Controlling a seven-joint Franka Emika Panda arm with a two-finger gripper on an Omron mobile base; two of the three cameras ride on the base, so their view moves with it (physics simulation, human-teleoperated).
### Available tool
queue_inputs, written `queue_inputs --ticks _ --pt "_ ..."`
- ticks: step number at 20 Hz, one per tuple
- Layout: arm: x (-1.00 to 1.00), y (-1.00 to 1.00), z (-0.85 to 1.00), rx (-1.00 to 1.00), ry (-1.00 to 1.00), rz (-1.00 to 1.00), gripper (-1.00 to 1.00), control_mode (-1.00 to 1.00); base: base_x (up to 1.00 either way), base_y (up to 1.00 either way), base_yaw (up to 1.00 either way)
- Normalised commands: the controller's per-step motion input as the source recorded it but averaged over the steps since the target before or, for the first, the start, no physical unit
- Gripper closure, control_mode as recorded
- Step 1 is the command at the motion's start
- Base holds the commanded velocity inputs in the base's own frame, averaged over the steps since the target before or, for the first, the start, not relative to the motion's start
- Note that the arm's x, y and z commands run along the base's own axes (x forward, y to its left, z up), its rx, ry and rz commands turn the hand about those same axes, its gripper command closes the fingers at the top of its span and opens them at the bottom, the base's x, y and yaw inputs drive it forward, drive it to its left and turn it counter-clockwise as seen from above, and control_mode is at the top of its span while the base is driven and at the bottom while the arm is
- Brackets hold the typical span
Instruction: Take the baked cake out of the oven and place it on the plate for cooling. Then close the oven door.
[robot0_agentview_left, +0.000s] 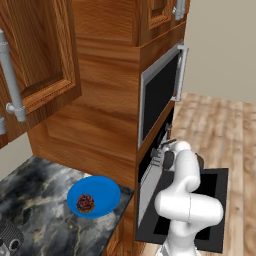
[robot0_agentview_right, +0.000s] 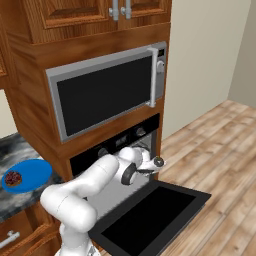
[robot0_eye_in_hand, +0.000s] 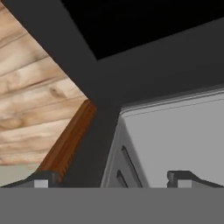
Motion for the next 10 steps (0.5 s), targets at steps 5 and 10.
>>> queue_inputs --ticks 5,10 --pt "-0.11 -0.26 0.49 0.19 0.14 -0.1 -1.0 -1.0 0.0 0.0 0.0" --pt "-0.09 -0.26 0.48 0.15 0.17 -0.09 -1.0 -1.0 0.0 0.0 0.0"
